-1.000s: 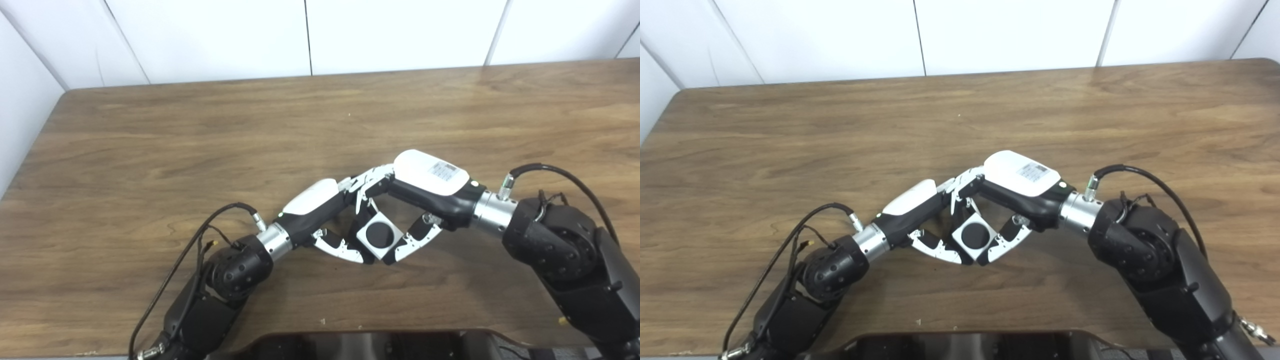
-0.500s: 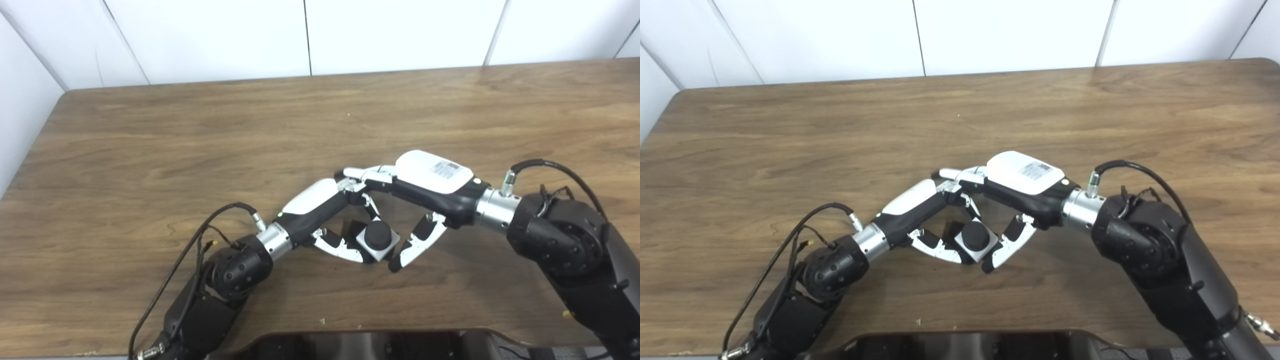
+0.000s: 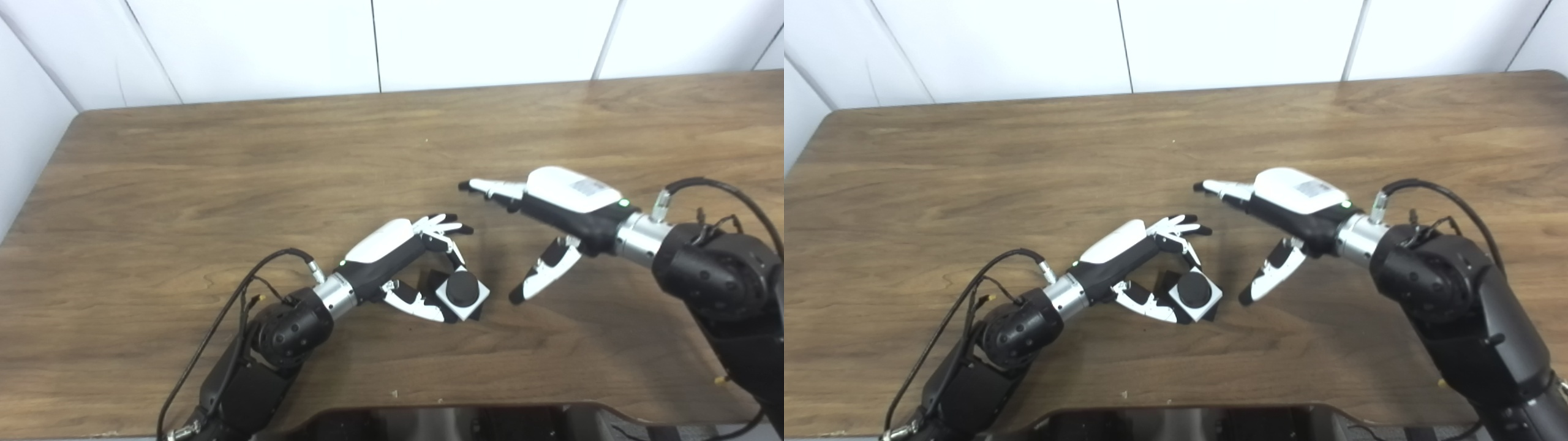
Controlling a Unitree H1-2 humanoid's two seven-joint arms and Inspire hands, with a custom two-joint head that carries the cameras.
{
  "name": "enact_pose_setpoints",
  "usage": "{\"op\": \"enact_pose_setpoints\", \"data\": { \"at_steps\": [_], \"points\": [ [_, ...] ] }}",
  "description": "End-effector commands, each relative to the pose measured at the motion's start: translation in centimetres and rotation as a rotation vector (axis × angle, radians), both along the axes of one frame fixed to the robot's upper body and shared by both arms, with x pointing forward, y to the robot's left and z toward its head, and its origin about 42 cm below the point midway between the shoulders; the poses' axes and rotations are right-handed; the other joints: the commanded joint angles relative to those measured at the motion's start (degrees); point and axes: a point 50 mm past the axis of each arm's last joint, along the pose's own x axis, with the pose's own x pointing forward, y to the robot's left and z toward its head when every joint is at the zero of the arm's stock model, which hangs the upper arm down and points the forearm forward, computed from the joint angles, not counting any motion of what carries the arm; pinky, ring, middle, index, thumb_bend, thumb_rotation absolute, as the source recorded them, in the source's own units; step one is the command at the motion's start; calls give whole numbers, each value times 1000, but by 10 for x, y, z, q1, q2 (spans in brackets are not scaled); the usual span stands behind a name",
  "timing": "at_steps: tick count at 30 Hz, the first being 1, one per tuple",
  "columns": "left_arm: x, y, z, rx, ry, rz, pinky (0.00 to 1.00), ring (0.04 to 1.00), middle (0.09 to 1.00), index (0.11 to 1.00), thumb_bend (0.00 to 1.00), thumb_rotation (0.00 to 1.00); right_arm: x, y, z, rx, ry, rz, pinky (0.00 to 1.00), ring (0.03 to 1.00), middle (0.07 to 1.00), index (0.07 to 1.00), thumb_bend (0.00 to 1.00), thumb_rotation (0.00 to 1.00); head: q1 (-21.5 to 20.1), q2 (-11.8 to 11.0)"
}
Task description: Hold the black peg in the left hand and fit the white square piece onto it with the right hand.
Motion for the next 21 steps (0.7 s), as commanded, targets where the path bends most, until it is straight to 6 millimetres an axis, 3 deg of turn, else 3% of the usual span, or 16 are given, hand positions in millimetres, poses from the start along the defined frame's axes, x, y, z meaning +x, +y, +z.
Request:
{"op": "enact_pose_setpoints", "data": {
  "at_steps": [1,6,9,14,21],
  "points": [
    [-1,8,-9,50,31,-2,990,998,922,491,521,73,5,-1,20,65,-92,-17,683,863,898,908,851,220,-1,0],
    [-2,12,-9,50,26,-1,985,994,920,491,522,71,5,-8,20,217,-136,-118,629,797,843,808,724,83,-26,-5],
    [-2,14,-9,48,28,5,980,992,918,491,522,69,4,-9,12,312,-169,-201,634,773,813,772,689,49,-39,-8],
    [-3,18,-10,46,30,15,983,991,912,490,522,68,0,-11,-8,458,-199,-371,598,728,760,742,663,61,-52,-15],
    [-5,23,-12,40,22,24,975,972,910,496,520,75,-10,-11,-45,652,-146,-537,544,708,778,756,573,79,-63,-21]
  ]
}}
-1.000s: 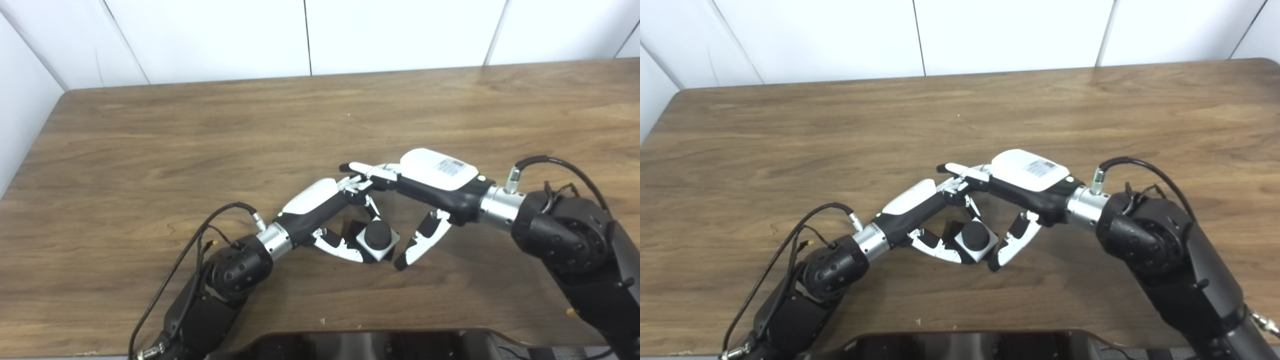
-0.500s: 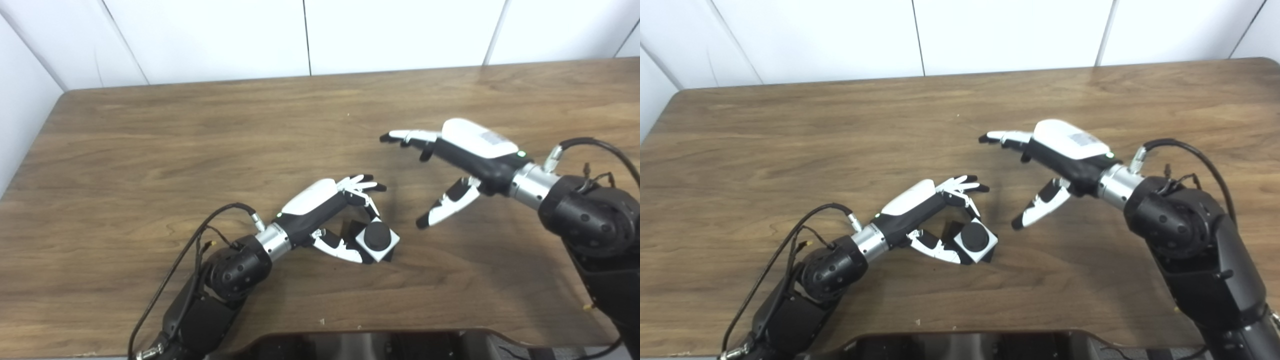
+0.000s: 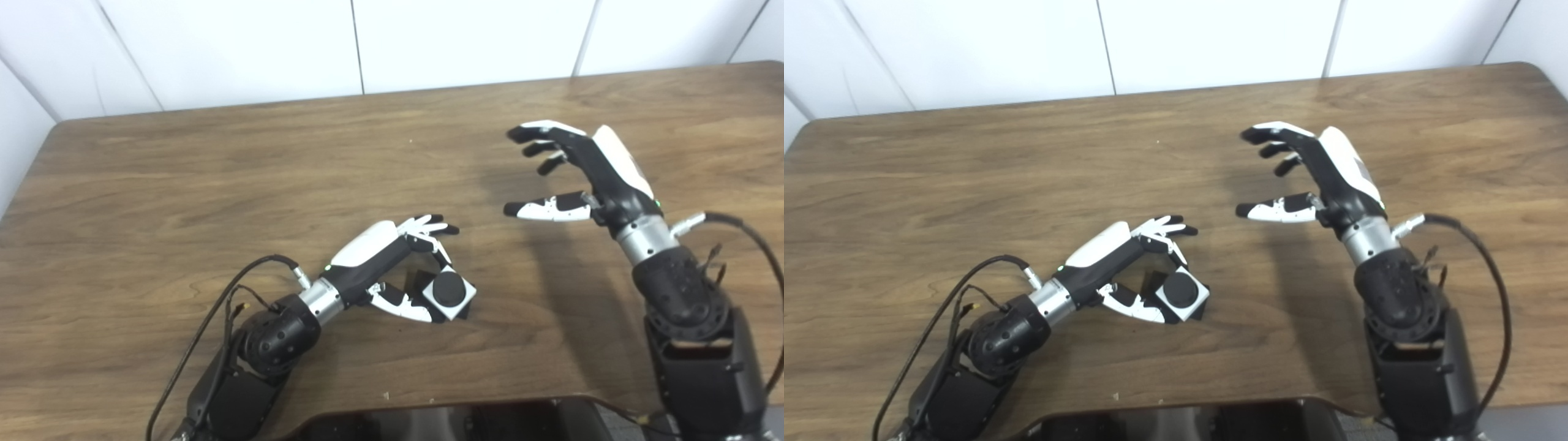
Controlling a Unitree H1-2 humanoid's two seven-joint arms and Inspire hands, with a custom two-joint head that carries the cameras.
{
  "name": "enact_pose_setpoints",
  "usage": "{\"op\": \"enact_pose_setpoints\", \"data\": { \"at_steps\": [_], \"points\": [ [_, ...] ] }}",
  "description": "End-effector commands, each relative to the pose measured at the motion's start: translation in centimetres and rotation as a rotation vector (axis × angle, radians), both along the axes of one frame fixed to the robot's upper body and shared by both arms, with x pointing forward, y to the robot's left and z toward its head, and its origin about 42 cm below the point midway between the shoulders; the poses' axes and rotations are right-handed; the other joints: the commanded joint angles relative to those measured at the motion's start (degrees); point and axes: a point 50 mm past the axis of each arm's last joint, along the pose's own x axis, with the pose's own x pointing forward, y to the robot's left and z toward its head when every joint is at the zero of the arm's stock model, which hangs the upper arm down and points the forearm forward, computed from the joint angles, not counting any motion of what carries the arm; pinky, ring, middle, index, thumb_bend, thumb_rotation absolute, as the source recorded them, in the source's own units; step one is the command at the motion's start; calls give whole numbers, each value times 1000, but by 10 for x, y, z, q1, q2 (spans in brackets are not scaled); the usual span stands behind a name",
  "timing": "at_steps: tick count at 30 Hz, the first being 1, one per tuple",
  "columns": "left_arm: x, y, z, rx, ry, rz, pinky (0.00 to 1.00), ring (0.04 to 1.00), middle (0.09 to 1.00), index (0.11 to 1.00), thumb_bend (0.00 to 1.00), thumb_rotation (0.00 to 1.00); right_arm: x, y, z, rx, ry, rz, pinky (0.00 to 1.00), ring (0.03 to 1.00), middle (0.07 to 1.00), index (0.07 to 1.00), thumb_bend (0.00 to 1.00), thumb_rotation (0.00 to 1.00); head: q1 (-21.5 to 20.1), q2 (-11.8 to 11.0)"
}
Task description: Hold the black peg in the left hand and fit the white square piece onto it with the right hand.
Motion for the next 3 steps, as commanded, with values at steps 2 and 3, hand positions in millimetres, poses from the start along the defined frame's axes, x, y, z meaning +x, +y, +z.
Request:
{"op": "enact_pose_setpoints", "data": {
  "at_steps": [2,3],
  "points": [
    [-3,16,-9,54,17,14,970,955,901,600,702,164,0,3,3,72,-65,-33,547,709,779,756,567,82,-4,-1],
    [-4,18,-8,47,17,20,971,949,898,654,764,203,-2,4,-1,88,-64,-40,549,709,777,754,564,75,-9,-3]
  ]
}}
